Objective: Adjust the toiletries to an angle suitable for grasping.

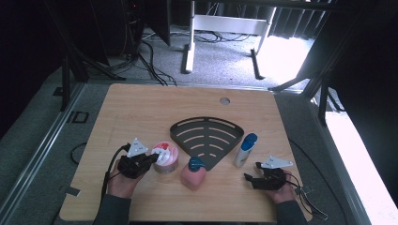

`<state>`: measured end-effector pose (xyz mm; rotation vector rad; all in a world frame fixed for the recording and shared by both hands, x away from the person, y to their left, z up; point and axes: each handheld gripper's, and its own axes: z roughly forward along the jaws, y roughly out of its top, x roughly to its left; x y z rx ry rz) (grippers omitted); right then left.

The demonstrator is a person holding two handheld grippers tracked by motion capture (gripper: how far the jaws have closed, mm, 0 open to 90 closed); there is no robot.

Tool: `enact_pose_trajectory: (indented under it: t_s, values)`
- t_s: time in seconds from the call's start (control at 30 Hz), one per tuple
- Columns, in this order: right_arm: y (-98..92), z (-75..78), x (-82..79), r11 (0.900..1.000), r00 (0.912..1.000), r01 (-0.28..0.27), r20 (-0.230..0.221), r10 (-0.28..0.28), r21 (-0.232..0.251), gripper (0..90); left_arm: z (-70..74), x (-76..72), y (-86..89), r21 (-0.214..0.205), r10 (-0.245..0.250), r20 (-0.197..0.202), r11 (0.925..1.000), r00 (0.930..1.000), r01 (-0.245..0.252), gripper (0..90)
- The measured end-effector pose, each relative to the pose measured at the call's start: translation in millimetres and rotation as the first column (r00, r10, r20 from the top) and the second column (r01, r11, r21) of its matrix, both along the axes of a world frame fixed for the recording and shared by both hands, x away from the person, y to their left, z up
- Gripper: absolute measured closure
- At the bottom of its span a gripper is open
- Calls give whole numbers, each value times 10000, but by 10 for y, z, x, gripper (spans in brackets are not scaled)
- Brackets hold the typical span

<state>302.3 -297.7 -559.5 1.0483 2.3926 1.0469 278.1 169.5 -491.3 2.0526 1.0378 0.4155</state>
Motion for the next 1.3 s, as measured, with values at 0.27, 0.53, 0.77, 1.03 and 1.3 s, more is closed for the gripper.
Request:
enact_pose_trajectory:
  t_s: [0.27, 0.53, 0.77, 1.03, 1.3]
  values:
    - [1, -1, 0, 10000, 10000, 1, 9, -1, 13, 267, -19, -13, -17, 311, -225, -53, 9993, 9997, 227, 898]
    - [1, -1, -1, 10000, 10000, 5, 10, -5, 9, 267, 11, -43, -15, 678, -299, -192, 9972, 9994, 311, 899]
    - [1, -1, 0, 10000, 10000, 3, 8, -3, 8, 267, 39, -75, -20, 1180, -216, -183, 9927, 9996, 236, 900]
    - [1, -1, -1, 10000, 10000, 5, 5, -5, 9, 267, 52, -90, 41, 1308, -119, -253, 9913, 9996, 151, 900]
    - [0, -1, 0, 10000, 10000, -1, 13, 1, 4, 267, 62, -130, 159, 1375, 77, -356, 9905, 9993, -28, 900]
